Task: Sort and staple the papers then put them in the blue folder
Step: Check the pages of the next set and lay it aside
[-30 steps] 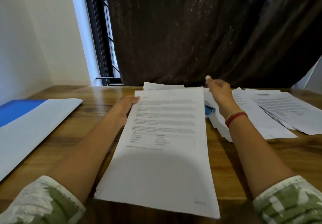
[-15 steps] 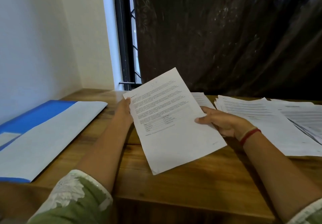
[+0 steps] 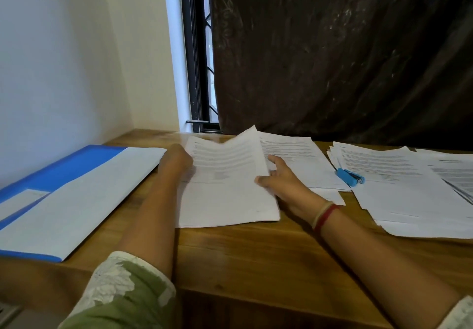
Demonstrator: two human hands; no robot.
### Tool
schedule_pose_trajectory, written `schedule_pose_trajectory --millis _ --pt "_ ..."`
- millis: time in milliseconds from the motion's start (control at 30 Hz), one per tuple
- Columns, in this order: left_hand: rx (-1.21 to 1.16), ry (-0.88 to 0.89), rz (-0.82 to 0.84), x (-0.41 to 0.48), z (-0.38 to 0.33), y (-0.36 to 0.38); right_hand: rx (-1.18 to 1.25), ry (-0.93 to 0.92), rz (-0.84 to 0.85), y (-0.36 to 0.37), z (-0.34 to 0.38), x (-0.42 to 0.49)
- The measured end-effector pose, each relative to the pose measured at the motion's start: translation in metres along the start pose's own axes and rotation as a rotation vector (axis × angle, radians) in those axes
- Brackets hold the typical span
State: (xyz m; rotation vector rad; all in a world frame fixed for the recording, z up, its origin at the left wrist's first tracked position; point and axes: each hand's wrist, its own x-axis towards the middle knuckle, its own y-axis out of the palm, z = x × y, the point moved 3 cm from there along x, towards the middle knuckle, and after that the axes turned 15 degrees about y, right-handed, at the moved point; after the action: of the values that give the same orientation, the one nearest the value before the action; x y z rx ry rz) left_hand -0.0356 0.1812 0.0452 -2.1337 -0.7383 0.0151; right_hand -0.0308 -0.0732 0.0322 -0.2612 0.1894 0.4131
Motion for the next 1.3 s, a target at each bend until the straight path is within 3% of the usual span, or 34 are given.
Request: schedule_pose_trajectory --millis 67,300,467,667,767,900,967,1067,1167,1300 --pt "0.1 0.023 -0.01 0.002 0.014 -0.01 0.026 0.006 0.034 0.011 -0.002 -0.002" --pt "0.207 -0.019 -0.124 0.001 0.034 -0.025 -0.379 -0.175 -0.135 0.02 -0.009 -0.003" --pt "0.207 -0.016 -0.148 -0.003 0.037 -0.023 -0.62 -0.341 -0.054 0.031 -0.009 -0.009" --pt "0.231 0.007 -0.186 -0.008 0.032 -0.02 -1.099 -0.451 -0.011 0.049 -0.018 -0.012" --pt "0.292 0.057 -0.246 -0.007 0.022 -0.017 -1.016 -0.439 -0.03 0.046 -0.015 -0.014" --pt "0.177 0.244 -0.293 -0.009 -0.009 0.0 -0.857 -0.411 -0.368 0.009 -0.003 -0.005" --pt "0.055 0.345 -0.262 -0.013 -0.03 0.016 -0.935 -0.315 -0.52 -0.017 -0.006 0.007" --pt "-0.239 0.403 -0.091 -0.026 -0.062 0.046 -1.032 -0.146 -0.548 -0.043 -0.017 0.024" --pt "-0.495 0.198 0.108 -0.034 -0.084 0.072 -1.033 -0.066 -0.483 -0.046 -0.026 0.033" --pt "-0.522 0.01 0.203 -0.03 -0.101 0.087 -1.056 0.019 -0.397 -0.043 -0.032 0.038"
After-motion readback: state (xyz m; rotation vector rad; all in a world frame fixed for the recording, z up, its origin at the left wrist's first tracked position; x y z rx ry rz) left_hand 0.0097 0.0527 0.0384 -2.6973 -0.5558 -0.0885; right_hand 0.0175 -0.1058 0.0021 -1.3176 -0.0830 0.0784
